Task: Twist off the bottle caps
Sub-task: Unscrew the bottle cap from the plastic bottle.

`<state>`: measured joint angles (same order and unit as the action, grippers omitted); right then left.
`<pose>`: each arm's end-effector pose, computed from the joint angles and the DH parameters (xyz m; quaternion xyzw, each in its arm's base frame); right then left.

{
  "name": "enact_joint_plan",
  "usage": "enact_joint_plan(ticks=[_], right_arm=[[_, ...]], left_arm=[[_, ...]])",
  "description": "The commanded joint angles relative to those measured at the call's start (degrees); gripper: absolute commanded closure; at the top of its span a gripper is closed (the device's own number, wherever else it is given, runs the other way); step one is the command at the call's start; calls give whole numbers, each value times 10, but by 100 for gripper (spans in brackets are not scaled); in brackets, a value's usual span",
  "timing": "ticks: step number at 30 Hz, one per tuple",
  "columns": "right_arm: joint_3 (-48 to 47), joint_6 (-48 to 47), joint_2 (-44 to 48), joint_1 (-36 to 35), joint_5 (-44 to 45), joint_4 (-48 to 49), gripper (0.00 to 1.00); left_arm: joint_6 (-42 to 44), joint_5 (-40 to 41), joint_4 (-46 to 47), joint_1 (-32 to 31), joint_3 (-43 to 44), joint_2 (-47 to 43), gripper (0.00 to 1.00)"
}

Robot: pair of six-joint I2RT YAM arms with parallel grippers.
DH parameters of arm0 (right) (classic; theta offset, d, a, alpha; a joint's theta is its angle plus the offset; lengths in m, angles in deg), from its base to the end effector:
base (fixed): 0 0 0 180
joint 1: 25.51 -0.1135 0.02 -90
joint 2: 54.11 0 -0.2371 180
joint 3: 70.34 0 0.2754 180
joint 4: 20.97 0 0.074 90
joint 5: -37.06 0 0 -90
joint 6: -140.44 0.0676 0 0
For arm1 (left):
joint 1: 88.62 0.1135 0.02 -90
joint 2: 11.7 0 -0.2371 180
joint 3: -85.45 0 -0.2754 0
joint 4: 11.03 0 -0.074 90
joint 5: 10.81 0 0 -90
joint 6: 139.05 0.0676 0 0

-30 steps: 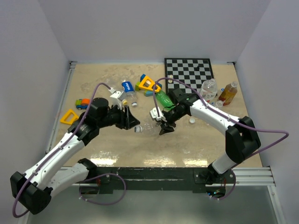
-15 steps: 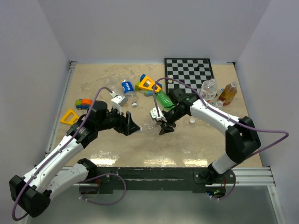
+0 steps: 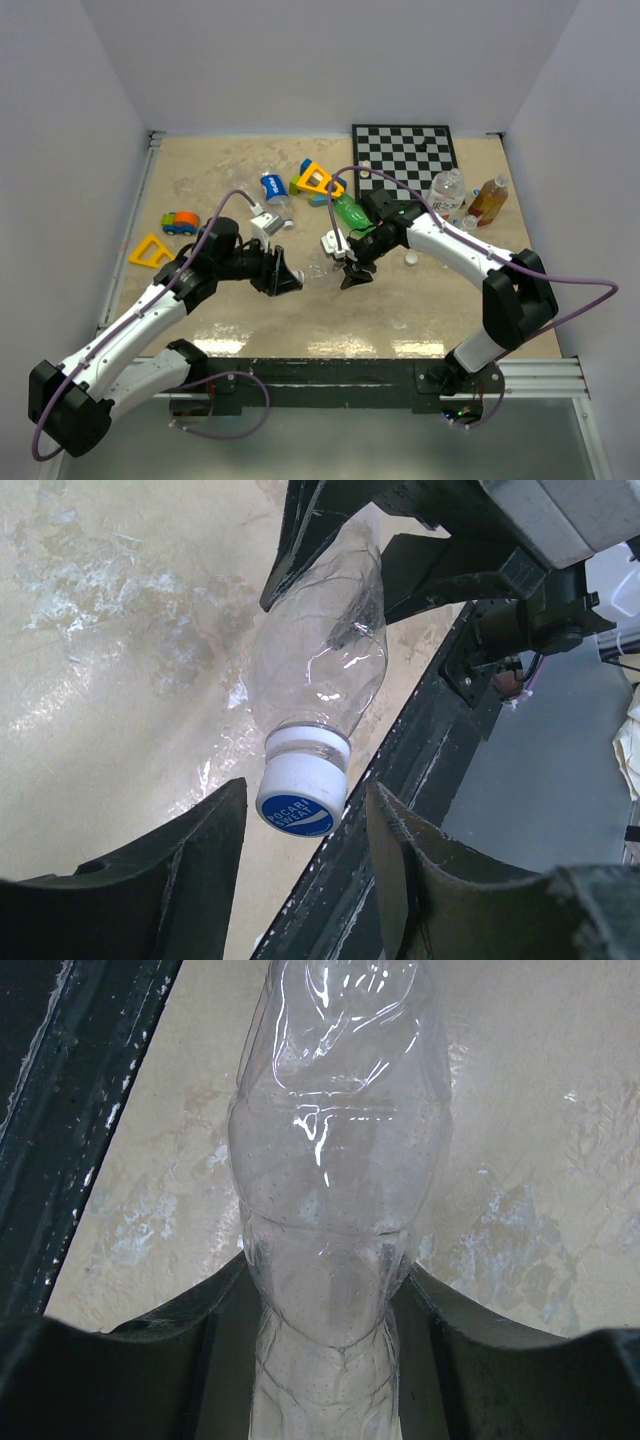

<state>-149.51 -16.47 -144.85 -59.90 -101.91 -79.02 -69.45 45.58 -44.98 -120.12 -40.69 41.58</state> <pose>0.2469 0.2308 0.1844 -0.7391 0.5112 0.3465 0.2688 0.2042 -0.1690 0.2347 0.2180 0.8255 -0.4276 0.2969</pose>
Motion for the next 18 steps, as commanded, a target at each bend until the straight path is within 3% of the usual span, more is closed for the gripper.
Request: enact_joint_plan(ticks=[1, 3, 5, 8, 18], right_arm=[[-14, 4, -1, -1, -14, 2, 93], [-13, 4, -2, -1, -13, 1, 93], [-14, 3, -2, -1, -14, 2, 93], [-14, 4, -1, -1, -13, 2, 92], [-14, 10, -1, -1, -10, 6, 93]], left_arm=[[-5, -16, 29, 5, -3, -7, 46], [-7, -16, 31, 7, -4, -10, 53], [-6, -13, 24, 11, -1, -10, 74], [1, -1, -2, 19, 6, -17, 85], [-9, 57, -53, 47, 6, -85, 94]])
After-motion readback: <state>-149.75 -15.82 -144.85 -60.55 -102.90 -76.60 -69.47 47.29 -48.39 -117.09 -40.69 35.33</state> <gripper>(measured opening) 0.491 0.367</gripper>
